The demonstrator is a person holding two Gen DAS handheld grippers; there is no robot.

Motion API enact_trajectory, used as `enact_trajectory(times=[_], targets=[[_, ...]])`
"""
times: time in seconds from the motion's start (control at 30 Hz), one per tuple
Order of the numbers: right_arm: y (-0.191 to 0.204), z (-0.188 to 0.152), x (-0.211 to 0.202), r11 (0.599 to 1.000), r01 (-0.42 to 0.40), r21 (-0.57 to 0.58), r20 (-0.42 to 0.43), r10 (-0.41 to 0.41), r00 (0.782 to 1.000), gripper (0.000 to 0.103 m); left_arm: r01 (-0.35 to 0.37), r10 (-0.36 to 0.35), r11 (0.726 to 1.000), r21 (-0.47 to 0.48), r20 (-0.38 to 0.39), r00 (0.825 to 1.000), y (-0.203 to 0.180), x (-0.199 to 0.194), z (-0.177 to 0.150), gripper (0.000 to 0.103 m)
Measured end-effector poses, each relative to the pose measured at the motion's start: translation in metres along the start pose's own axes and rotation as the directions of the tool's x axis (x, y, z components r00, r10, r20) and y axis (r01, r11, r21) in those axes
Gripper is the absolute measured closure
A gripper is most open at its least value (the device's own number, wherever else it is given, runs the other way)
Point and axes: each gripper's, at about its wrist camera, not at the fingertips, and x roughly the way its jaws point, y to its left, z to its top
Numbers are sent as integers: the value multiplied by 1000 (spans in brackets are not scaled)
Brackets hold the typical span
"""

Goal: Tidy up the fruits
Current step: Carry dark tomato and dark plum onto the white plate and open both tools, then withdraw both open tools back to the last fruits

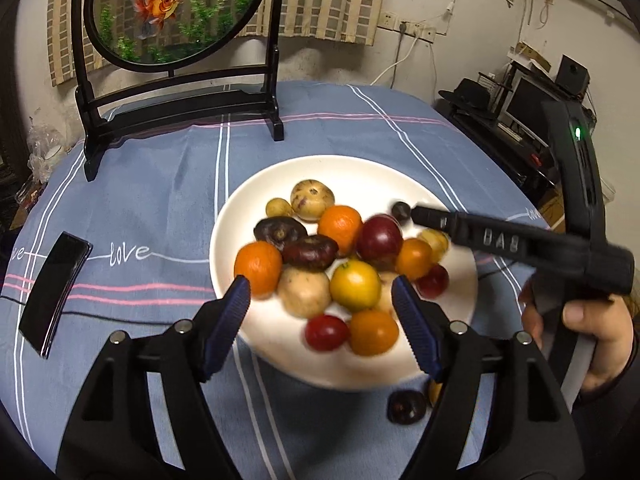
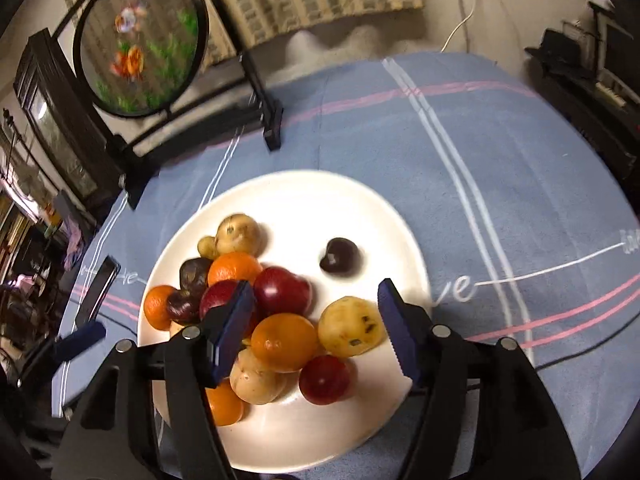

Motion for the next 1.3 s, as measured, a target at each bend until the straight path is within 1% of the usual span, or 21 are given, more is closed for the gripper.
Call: enact_trajectory(times=[0.17, 0.3, 0.5, 0.53, 0.6, 0.63, 0.77, 0.87, 1.0, 1.13, 1.3], targets=[[2, -15, -32, 1000, 0, -23, 47, 1, 999, 38, -10, 9, 1000, 28, 10, 1000, -2, -17, -18, 26], [6, -42, -54, 996, 20, -82, 63, -15, 998, 38, 0, 0, 1000, 5, 5, 1000, 2, -27, -32, 25], [5, -82, -76, 993, 27, -115, 54, -21, 998, 38, -6, 6, 1000, -26, -13, 1000, 9, -37, -53, 23], [5, -87, -78, 991, 35, -127, 51, -29, 998, 38, -10, 9, 999, -33, -10, 1000, 10, -39, -57, 23], [8, -101, -82, 982, 83, -169, 57, -75, 996, 38, -21, 21, 999, -35, -6, 1000, 11, -41, -63, 22], [9, -106, -83, 979, 94, -182, 56, -85, 995, 38, -28, 28, 999, -32, -6, 1000, 11, -43, -66, 22], [17, -130, -80, 968, 87, -237, 5, -89, 996, 38, -34, 33, 999, -32, -22, 999, 12, -43, -79, 21], [26, -144, -76, 951, 99, -292, -14, -108, 994, 38, -33, 32, 999, -34, -29, 999, 13, -42, -85, 18], [39, -157, -62, 920, 150, -361, -38, -176, 984, 38, -14, 13, 999, -39, -43, 999, 15, -36, -90, 17], [42, -158, -49, 912, 157, -380, -62, -194, 979, 38, 3, -5, 1000, -31, -57, 998, 15, -29, -93, 17], [48, -152, -35, 912, 152, -380, -77, -195, 978, 38, 22, -27, 998, -61, -82, 996, 23, -17, -96, 17]])
